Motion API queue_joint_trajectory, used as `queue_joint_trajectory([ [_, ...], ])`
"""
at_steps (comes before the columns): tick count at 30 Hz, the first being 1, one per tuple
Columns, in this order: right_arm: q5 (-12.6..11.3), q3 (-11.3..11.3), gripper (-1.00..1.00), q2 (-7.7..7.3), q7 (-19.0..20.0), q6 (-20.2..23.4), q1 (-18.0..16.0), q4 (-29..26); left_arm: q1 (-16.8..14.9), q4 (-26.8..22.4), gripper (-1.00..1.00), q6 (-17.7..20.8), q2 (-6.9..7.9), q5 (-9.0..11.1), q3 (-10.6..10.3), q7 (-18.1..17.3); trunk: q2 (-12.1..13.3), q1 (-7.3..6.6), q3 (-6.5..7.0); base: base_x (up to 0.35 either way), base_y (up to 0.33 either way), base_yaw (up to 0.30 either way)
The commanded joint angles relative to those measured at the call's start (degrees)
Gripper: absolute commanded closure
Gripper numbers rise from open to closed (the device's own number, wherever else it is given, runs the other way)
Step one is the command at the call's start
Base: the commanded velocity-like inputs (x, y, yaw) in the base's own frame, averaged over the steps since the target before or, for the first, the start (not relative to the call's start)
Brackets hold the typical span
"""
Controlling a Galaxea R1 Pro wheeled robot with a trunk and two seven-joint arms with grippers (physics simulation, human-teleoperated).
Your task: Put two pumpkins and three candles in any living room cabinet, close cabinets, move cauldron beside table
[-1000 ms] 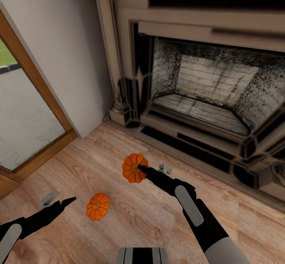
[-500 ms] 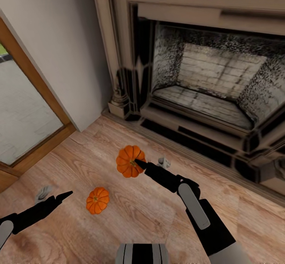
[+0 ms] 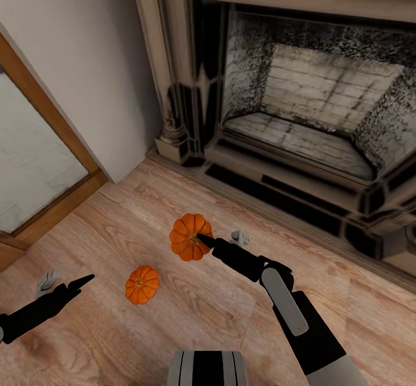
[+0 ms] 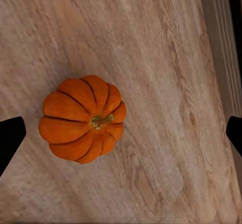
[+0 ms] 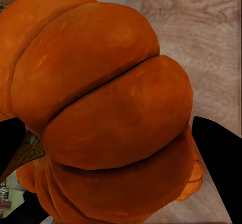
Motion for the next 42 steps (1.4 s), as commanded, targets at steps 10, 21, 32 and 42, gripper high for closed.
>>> queue_joint_trajectory([
  [10, 0.20, 0.11, 1.00, 0.28, 0.06, 0.11, -0.02, 0.08, -0.03, 0.11, -1.00, -0.08, -0.37, 0.19, 0.18, -0.22, -0.15, 0.24, -2.26, 0.000, 0.000, 0.000],
  [21, 0.26, 0.26, 1.00, 0.63, -0.13, 0.08, -0.02, 0.41, -0.03, 0.15, -1.00, -0.24, -0.50, 0.20, 0.31, -0.23, -0.30, 0.53, -4.69, 0.000, 0.000, 0.000],
  [32, 0.20, 0.44, 1.00, 0.84, -0.19, 0.04, -0.02, 0.52, -0.03, 0.19, -1.00, -0.49, -0.54, 0.16, 0.32, -0.23, -0.44, 0.81, -7.13, 0.000, 0.000, 0.000],
  [42, 0.21, 3.01, 1.00, 0.24, 0.23, 0.35, -0.02, -2.60, -0.03, 0.19, -1.00, -0.46, -0.62, 0.39, 0.32, -0.56, -0.58, 1.07, -9.35, 0.000, 0.000, 0.000],
])
